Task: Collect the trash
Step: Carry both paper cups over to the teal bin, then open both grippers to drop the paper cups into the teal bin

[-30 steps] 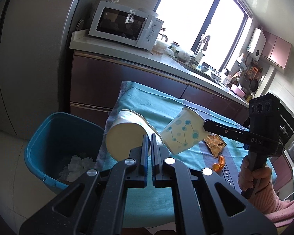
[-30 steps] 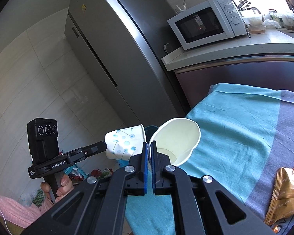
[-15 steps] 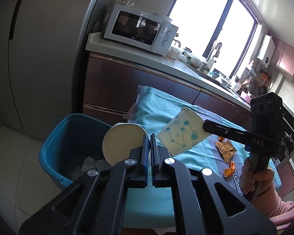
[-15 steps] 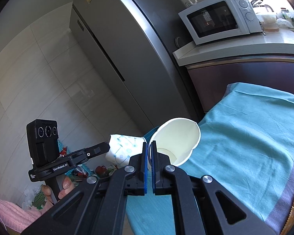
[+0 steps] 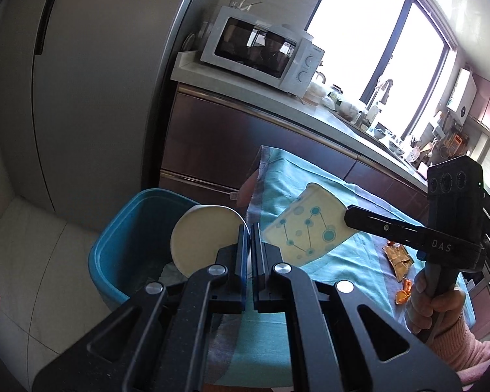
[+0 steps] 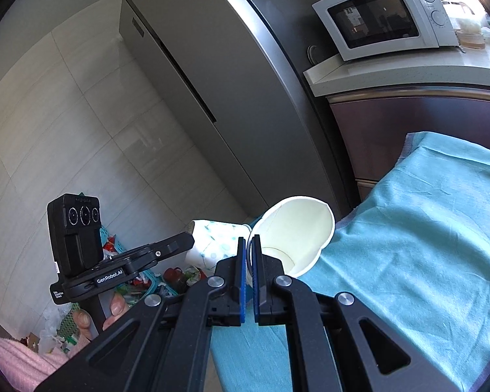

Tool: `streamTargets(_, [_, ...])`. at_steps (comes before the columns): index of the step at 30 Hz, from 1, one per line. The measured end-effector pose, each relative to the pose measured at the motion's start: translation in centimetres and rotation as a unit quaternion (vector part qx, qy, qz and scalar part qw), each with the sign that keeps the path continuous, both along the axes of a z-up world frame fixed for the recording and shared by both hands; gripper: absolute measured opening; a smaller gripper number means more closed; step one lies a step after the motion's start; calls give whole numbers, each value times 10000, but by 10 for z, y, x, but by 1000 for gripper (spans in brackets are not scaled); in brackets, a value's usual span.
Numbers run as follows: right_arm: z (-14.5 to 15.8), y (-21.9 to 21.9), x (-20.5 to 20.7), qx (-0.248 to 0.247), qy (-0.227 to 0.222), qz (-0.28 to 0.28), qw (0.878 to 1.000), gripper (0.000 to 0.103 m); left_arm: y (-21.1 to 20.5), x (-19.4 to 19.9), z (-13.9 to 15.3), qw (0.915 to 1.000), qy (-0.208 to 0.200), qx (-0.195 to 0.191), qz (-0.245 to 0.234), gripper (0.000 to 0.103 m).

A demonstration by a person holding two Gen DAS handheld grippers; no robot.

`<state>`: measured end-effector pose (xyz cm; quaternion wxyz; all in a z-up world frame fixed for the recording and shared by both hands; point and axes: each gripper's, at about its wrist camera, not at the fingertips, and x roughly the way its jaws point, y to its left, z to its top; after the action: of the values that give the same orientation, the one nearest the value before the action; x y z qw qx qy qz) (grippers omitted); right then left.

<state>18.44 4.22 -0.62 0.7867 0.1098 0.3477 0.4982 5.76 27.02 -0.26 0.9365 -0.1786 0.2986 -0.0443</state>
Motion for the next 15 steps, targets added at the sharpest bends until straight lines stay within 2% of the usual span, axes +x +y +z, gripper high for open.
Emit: streamTargets(15, [-12,45,7,-304,164,162,9993,2,18,25,-31,9985,437,103,314,2])
